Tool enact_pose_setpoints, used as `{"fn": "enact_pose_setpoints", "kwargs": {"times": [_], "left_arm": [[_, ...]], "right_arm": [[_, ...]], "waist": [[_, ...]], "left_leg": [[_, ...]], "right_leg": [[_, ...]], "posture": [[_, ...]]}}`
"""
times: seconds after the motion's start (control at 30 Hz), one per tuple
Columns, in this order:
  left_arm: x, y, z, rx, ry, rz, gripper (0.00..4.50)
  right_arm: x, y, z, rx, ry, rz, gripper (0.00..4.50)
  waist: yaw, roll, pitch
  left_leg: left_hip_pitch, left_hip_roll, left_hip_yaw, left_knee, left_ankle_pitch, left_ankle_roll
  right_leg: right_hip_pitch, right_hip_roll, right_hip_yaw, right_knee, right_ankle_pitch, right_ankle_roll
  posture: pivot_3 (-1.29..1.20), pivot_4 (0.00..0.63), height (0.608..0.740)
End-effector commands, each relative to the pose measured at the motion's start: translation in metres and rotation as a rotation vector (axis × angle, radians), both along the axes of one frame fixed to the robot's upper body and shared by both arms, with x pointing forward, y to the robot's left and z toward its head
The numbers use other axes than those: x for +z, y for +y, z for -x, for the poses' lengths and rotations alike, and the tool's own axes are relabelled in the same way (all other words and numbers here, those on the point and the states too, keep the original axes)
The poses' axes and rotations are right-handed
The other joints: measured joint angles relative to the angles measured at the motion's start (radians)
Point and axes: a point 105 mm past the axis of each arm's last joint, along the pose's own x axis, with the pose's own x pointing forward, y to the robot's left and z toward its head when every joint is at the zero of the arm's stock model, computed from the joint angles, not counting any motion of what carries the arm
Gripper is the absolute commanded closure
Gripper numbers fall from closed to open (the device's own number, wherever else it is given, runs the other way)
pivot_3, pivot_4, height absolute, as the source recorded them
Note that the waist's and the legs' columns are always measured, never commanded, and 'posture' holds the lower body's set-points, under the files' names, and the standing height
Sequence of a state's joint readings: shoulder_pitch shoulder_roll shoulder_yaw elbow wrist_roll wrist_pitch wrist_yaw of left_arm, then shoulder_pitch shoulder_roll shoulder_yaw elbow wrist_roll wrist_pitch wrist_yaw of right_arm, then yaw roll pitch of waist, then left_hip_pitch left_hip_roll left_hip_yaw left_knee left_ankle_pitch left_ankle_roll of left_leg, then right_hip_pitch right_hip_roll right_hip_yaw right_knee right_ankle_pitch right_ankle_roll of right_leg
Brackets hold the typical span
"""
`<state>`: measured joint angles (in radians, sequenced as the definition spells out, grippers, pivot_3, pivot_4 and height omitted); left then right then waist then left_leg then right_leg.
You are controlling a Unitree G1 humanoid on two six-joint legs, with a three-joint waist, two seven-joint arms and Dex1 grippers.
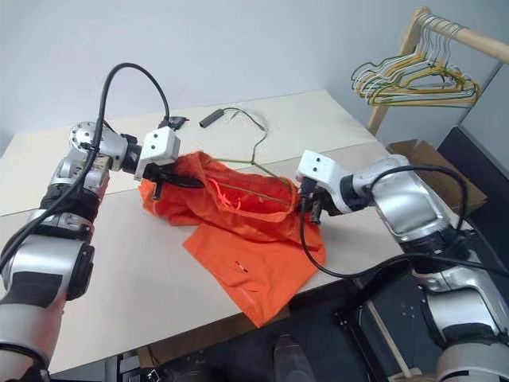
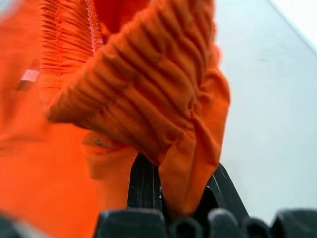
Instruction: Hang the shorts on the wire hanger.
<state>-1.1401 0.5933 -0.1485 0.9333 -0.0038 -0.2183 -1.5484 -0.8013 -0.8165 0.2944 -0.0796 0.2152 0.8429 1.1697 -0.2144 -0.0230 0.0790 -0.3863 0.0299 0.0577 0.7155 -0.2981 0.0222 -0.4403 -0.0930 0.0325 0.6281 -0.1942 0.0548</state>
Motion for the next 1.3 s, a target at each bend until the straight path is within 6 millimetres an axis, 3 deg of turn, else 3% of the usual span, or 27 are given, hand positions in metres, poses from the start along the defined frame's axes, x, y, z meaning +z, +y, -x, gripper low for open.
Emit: {"fn": "enact_pose_setpoints", "kwargs": {"times": [0.03,0.17,0.27,0.43,0.53,0.67,0.8,0.93,1.3], "left_arm": [[0.037,-0.004,-0.006,0.031,-0.063,0.154,2.45],[0.075,-0.002,-0.017,0.134,-0.219,0.373,1.11],[0.098,-0.001,-0.019,0.179,-0.221,0.528,0.14],[0.118,-0.016,-0.001,0.144,-0.133,0.724,0.14],[0.124,-0.033,0.023,0.07,-0.036,0.806,0.14],[0.137,-0.052,0.051,0.038,0.08,0.931,0.14],[0.144,-0.059,0.065,0.049,0.139,1.012,0.14],[0.138,-0.067,0.076,0.05,0.121,0.972,0.14],[0.144,-0.069,0.078,0.038,0.111,0.995,0.14]], "right_arm": [[0.026,-0.011,0.013,-0.03,-0.035,-0.092,4.5],[0.013,-0.03,0.034,-0.127,0.035,-0.128,4.5],[0.005,-0.042,0.05,-0.22,0.08,-0.165,4.5],[-0.001,-0.07,0.071,-0.474,0.16,-0.246,4.5],[-0.002,-0.089,0.081,-0.626,0.198,-0.286,4.5],[-0.005,-0.128,0.089,-0.842,0.185,-0.296,4.5],[0.003,-0.165,0.09,-1.032,0.141,-0.342,4.5],[0.021,-0.191,0.087,-1.161,0.104,-0.346,4.5],[0.072,-0.254,0.061,-1.547,0.12,-0.503,4.5]], "waist": [[0.003,0.0,0.0],[0.01,0.0,0.0],[0.011,0.0,0.0],[0.009,-0.001,0.0],[0.007,-0.001,0.0],[0.004,-0.001,0.001],[-0.007,-0.001,0.001],[-0.036,-0.002,0.002],[-0.109,-0.002,0.003]], "left_leg": [[0.0,0.0,0.0,0.0,0.0,0.0],[0.0,0.0,0.0,0.0,0.0,0.0],[0.0,0.0,0.0,0.0,0.0,0.0],[0.0,0.0,-0.001,0.0,0.0,0.0],[0.002,0.0,0.0,0.0,0.0,0.0],[0.003,0.0,0.0,0.0,0.0,0.0],[0.008,-0.001,0.002,0.0,0.0,0.0],[0.019,-0.001,0.004,-0.006,-0.001,0.001],[0.019,-0.002,0.005,-0.01,-0.001,0.001]], "right_leg": [[0.0,0.0,0.0,0.0,0.0,0.0],[0.0,0.0,-0.001,-0.001,0.0,0.0],[0.0,-0.001,-0.001,-0.002,0.0,0.0],[0.0,-0.001,0.0,-0.002,0.0,0.001],[0.001,-0.001,0.002,-0.002,0.0,0.001],[0.001,0.0,0.004,-0.001,0.0,0.001],[0.004,-0.001,0.008,-0.001,0.0,0.002],[0.02,0.001,0.009,-0.006,-0.005,0.008],[0.022,0.003,0.014,-0.017,-0.005,0.007]], "posture": [[-0.21,0.051,0.74],[-0.22,0.056,0.74],[-0.23,0.062,0.74],[-0.25,0.069,0.74],[-0.27,0.073,0.74],[-0.31,0.078,0.74],[-0.32,0.082,0.74],[-0.34,0.086,0.74],[-0.34,0.09,0.74]]}}
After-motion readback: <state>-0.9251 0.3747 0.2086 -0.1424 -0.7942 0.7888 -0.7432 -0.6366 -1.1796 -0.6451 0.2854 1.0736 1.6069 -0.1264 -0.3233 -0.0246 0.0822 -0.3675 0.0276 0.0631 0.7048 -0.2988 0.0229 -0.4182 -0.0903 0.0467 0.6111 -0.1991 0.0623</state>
